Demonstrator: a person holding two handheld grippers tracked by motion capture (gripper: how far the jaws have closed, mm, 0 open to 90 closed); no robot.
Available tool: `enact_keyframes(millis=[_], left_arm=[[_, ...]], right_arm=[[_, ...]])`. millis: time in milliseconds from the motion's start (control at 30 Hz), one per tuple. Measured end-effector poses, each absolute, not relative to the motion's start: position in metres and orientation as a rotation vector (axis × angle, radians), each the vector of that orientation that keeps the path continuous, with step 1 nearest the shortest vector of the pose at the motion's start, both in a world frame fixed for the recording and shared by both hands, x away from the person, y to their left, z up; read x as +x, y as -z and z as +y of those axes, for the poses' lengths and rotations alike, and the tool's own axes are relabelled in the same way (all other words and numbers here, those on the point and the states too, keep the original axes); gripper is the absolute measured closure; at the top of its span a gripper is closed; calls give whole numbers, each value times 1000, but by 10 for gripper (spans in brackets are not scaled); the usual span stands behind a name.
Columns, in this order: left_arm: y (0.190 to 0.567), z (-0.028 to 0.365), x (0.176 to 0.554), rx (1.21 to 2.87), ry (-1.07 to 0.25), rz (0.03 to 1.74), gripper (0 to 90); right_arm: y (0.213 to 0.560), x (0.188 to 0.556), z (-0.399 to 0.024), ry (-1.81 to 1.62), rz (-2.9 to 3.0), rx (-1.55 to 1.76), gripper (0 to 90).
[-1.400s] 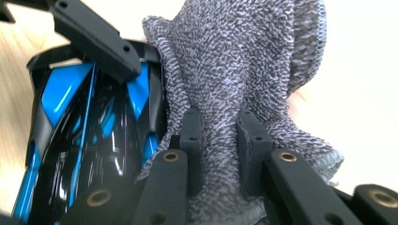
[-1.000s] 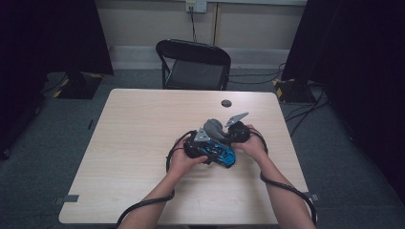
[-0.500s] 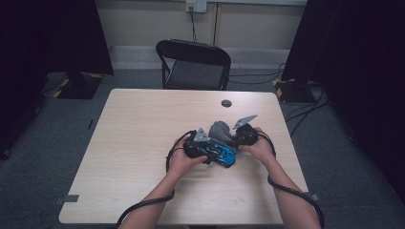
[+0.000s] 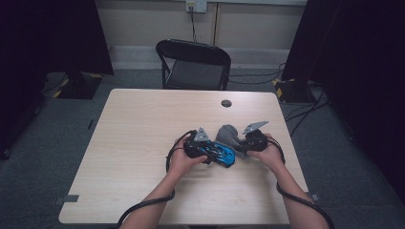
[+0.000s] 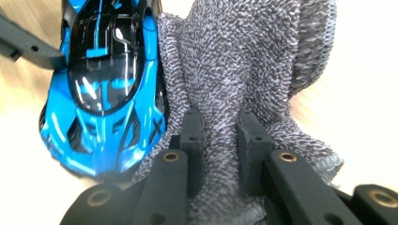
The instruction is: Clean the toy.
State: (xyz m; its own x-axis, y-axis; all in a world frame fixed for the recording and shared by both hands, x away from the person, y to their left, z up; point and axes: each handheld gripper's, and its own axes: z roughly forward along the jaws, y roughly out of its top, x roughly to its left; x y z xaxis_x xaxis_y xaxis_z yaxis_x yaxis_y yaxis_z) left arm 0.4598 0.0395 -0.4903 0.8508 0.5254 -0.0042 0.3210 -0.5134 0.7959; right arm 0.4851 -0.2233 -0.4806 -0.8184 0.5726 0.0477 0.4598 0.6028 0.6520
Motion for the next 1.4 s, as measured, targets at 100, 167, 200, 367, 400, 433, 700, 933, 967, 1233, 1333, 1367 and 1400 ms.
enact_keyframes(millis=[100, 167, 200, 367, 400, 433, 700, 933, 967, 1233, 1333, 1367, 1400], left_arm=[[490, 39, 460, 2153, -299, 613, 180], [490, 39, 460, 2156, -299, 612, 180], [490, 39, 460, 2160, -301, 611, 180], [489, 38, 460, 2159, -300, 615, 180], [489, 39, 460, 2163, -299, 613, 180], [489, 39, 460, 2164, -300, 614, 180], [489, 39, 460, 2162, -302, 612, 180], [489, 38, 460, 2161, -302, 614, 179], [489, 38, 460, 2161, -302, 614, 179], [489, 38, 460, 2163, -300, 613, 179], [489, 38, 460, 2165, -300, 613, 179], [489, 38, 460, 2165, -300, 613, 179], [489, 38, 460, 2166, -300, 613, 179]], right_arm=[[480, 482, -226, -1011, 2659, 869, 756], [480, 479, -228, -1017, 2656, 871, 754], [480, 476, -230, -1017, 2656, 865, 754], [479, 470, -236, -1029, 2654, 871, 754], [479, 467, -239, -1031, 2652, 874, 754], [479, 465, -241, -1033, 2651, 874, 754], [479, 455, -253, -1044, 2650, 884, 753], [478, 445, -263, -1052, 2656, 889, 753], [478, 445, -263, -1052, 2656, 889, 753], [476, 436, -273, -1055, 2665, 896, 753], [474, 433, -278, -1064, 2661, 900, 753], [473, 432, -280, -1073, 2658, 908, 753], [471, 431, -284, -1077, 2644, 921, 753]])
